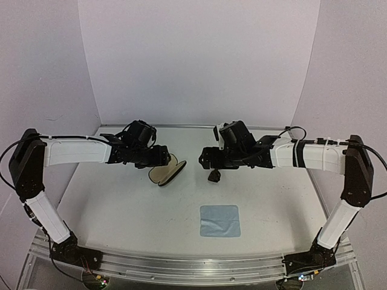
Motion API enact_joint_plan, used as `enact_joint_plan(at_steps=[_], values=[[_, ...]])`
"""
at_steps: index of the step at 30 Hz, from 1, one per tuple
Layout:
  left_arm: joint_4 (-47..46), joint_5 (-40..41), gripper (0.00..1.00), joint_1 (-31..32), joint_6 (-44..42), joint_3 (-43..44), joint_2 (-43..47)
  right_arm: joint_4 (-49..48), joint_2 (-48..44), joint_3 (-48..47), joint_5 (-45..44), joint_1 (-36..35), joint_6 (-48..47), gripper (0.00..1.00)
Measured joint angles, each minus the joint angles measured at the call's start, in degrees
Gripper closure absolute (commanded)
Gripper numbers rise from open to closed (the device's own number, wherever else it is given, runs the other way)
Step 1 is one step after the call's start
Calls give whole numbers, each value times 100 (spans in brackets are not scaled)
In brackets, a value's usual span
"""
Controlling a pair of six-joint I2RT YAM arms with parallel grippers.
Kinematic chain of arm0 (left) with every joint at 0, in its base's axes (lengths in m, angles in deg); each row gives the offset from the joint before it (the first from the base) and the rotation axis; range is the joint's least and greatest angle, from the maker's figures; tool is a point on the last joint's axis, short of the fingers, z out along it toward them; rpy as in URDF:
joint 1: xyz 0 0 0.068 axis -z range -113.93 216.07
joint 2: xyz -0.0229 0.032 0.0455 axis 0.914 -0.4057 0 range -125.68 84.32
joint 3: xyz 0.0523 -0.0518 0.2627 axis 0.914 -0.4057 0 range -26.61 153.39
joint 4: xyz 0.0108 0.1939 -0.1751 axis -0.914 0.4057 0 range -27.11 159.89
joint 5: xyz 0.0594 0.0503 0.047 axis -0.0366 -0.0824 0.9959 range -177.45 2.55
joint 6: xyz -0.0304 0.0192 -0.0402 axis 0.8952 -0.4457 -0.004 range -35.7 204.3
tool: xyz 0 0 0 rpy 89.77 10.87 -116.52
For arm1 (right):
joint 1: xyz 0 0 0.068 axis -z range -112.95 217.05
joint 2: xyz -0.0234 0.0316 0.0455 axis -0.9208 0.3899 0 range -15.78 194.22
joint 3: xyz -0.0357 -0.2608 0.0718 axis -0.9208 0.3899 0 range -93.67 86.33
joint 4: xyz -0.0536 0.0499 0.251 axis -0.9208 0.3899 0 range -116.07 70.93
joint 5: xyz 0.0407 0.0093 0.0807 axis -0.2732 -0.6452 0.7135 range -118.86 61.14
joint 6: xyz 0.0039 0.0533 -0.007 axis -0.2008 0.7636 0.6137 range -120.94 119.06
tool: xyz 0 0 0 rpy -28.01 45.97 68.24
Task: Organize the sunglasses
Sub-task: Move the sunglasses case at the center of the board.
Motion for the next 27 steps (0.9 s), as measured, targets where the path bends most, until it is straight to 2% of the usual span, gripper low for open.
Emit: enact_joint_plan(at_steps=[9,14,27], values=[[144,-1137,23,22,-839,1231,-874,-9,26,0,-13,0,0,18],[494,-1252,23,22,-1217,1580,-1231,-13,26,2,-20,52,2,18],[984,-1211,27,20,-2020,1853,-1967,-136,-208,229,-13,238,26,17]])
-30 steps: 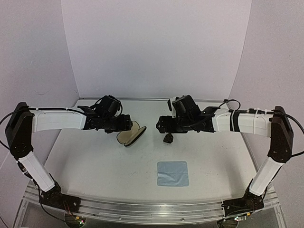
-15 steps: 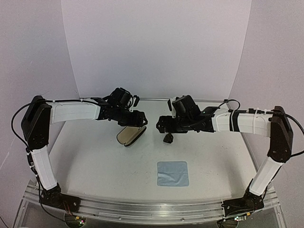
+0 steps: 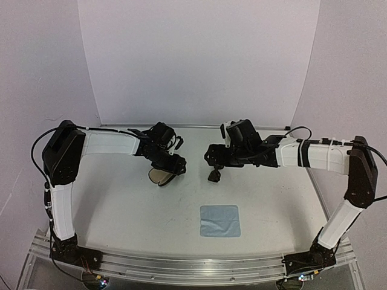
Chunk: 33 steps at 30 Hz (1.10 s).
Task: Organize the sunglasses
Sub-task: Move the sunglasses case at the center of the board.
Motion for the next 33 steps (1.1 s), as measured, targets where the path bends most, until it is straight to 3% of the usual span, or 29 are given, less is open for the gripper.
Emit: enact_joint_plan(at_steps=[13,19,33], values=[[160,98,41,2,-382,164,-358,-57,-26,192,59,101,2,17],[197,94,56,2,-461,197,-411,-131,-33,234,96,138,4,17],[271,98,66,160,-142,214,-413,-184,-66,267,103,164,17,17]])
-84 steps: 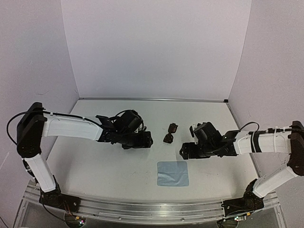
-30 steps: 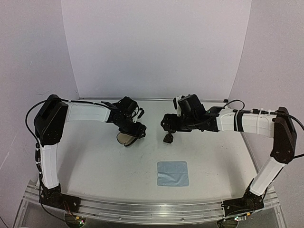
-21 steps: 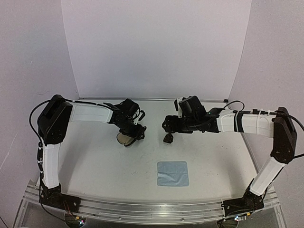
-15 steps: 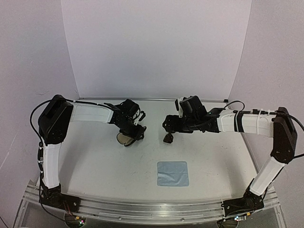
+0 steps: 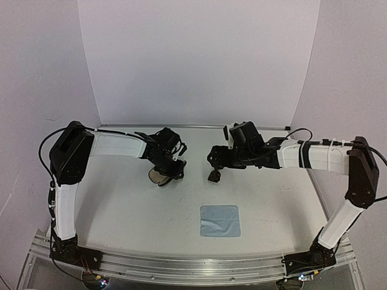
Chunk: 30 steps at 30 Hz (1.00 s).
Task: Organize the sunglasses
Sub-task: Move the sunglasses case at the center of the board.
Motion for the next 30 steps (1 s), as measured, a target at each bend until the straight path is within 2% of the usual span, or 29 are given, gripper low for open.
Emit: enact_joint_plan(at_steps=[18,30], values=[[0,103,71,387,1641,133,-210,-118,-321,345,15,39,-4,17],[13,-50,75,507,1930,236,-225,-188,-474,527,15,63,-2,17]])
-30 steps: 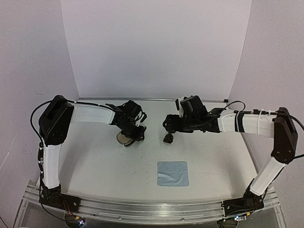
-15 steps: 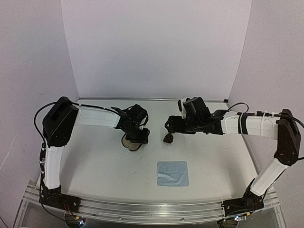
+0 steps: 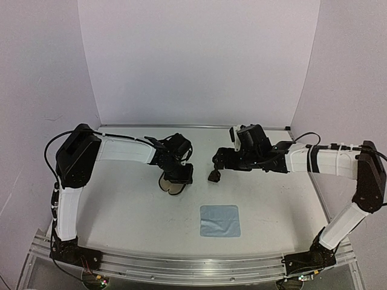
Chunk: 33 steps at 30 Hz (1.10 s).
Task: Organize the sunglasses
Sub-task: Move the sunglasses case at the center of the board.
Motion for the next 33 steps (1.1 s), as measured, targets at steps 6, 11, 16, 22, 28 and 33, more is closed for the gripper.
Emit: enact_joint_plan(at_steps=[6,11,16,22,28,33], values=[[74,-127,75,105,-118,-85,-13,-4,0,46,2,0,0,17],[74,-162,75,170,-192,-424,74,-13,0,46,15,0,2,17],[48,-149,75,221,-199,-772,304,-20,0,48,48,0,4,17],[162,-101,75,271,-190,-879,411,-46,0,74,109,0,13,17],[267,0,74,350,-216,-1032,544,-105,0,92,136,0,28,17],[529,55,73,378,-448,-1102,669,-120,0,149,151,0,33,17]])
